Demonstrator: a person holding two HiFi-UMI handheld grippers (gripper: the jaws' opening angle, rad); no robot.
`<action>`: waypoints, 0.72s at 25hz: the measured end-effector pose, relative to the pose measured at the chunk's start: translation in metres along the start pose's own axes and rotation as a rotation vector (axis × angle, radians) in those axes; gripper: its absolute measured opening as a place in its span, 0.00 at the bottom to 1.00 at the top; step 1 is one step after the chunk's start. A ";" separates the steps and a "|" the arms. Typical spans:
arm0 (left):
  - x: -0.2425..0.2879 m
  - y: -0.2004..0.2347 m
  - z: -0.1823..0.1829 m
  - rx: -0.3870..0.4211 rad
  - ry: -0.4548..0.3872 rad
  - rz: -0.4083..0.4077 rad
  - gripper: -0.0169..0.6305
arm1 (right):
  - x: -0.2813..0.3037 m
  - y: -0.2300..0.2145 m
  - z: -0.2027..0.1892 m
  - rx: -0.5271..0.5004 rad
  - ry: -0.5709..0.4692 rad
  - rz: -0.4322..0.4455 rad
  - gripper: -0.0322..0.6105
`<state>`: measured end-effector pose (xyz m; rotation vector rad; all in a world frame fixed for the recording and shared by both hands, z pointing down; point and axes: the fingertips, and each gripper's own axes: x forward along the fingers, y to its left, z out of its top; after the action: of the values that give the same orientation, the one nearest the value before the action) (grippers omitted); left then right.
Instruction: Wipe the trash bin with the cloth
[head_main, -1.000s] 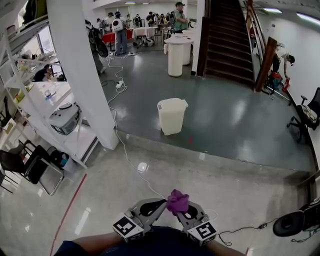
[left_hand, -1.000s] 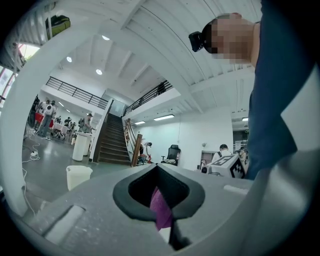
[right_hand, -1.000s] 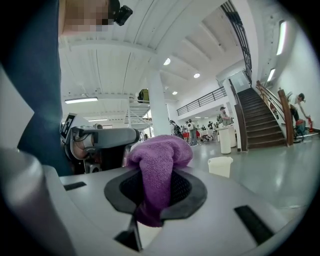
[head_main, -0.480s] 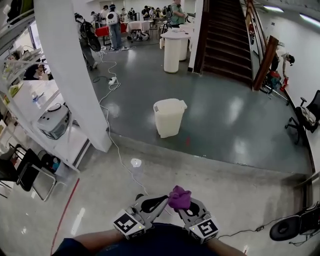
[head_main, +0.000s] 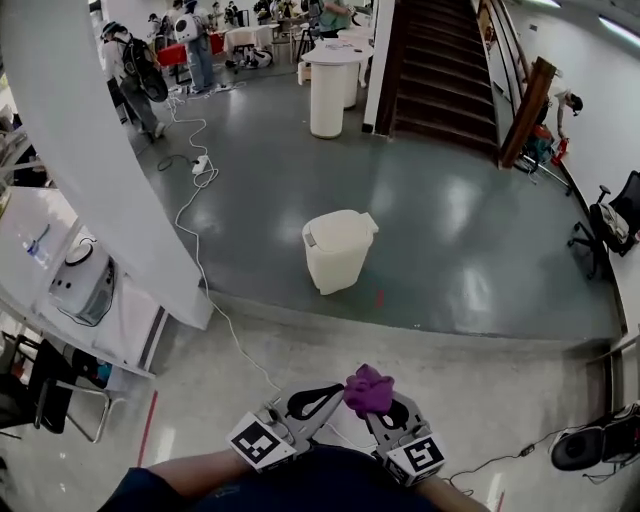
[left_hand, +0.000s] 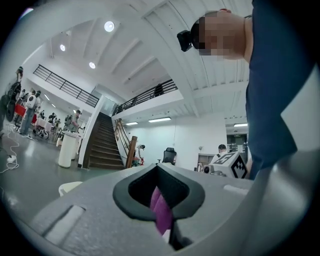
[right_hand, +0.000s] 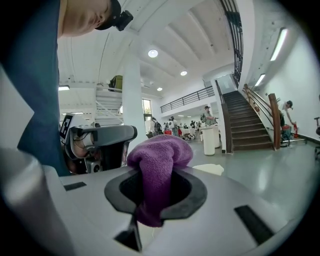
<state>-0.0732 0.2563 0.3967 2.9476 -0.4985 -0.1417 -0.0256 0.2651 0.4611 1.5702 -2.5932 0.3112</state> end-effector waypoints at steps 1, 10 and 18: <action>0.002 0.015 0.004 -0.005 0.001 -0.008 0.01 | 0.015 -0.004 0.006 0.004 0.000 -0.011 0.17; 0.012 0.109 0.029 -0.031 -0.006 -0.021 0.01 | 0.100 -0.030 0.052 -0.029 -0.024 -0.041 0.17; 0.048 0.165 0.040 -0.002 -0.008 0.047 0.01 | 0.151 -0.073 0.061 -0.001 -0.028 0.019 0.17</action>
<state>-0.0854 0.0812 0.3807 2.9321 -0.5674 -0.1492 -0.0297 0.0884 0.4386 1.5612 -2.6306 0.2914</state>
